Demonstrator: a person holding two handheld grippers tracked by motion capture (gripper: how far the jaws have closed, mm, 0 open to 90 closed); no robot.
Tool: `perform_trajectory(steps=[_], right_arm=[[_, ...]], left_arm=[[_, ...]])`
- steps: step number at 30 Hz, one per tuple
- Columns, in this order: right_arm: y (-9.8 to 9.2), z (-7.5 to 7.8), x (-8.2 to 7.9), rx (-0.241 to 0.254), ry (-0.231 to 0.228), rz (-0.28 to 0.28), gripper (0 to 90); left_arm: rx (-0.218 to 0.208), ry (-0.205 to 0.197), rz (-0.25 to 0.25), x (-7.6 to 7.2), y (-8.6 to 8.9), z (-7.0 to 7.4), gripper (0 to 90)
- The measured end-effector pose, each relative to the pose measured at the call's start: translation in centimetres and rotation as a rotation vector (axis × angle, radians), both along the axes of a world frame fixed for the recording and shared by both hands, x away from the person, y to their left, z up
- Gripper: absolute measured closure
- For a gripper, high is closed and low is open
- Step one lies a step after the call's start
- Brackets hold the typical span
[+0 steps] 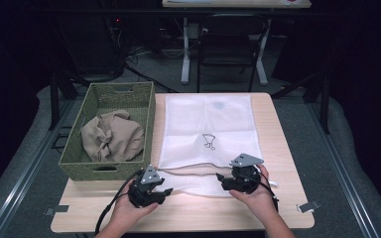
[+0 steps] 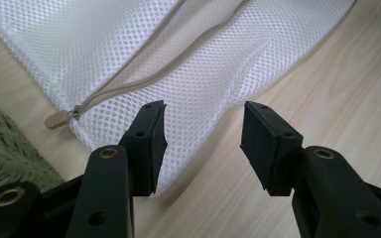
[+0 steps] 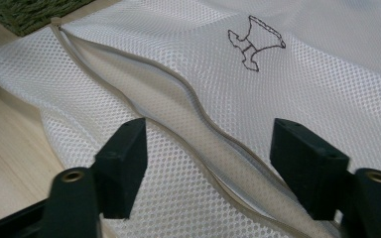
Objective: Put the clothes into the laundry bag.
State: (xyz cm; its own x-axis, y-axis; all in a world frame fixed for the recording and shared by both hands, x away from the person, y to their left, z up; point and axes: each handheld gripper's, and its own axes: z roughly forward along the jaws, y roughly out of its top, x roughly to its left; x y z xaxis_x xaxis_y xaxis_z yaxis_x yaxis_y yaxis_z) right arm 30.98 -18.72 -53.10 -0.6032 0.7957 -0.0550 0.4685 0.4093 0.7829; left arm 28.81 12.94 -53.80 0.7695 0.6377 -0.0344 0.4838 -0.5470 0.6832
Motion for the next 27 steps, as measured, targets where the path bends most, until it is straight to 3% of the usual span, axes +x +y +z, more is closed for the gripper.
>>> perform_trajectory(steps=[5,7,8,11,14,19,21,27], right_arm=[[0.1,-0.4,0.0,-0.015,-0.01,0.014,44.6],[0.2,-0.9,-0.1,-0.043,0.0,0.047,49.4],[0.3,-1.0,-0.1,-0.065,0.001,0.043,49.4],[0.6,-1.2,-0.3,-0.088,0.013,0.053,51.6],[0.8,-1.2,-0.5,-0.106,-0.005,0.07,54.4],[0.9,-1.2,-0.8,-0.106,0.015,0.059,54.9],[0.8,-1.1,-0.8,-0.109,0.018,0.045,55.4],[0.1,-1.0,-0.8,-0.073,0.029,0.047,60.6]], left_arm=[[-0.006,0.013,-0.012,0.2,-0.1,-0.3,51.4],[-0.007,0.017,-0.018,0.3,-0.2,-0.4,51.6],[-0.026,0.04,-0.017,0.3,-0.2,-0.4,52.2],[-0.024,0.031,-0.014,0.2,-0.1,-0.3,52.6],[-0.013,0.019,-0.004,0.2,0.1,-0.3,52.2],[-0.024,0.012,-0.006,0.3,0.0,-0.2,57.2],[-0.025,0.032,0.01,0.3,-0.1,-0.2,57.6],[-0.055,0.037,0.008,0.4,0.0,-0.2,57.2]])
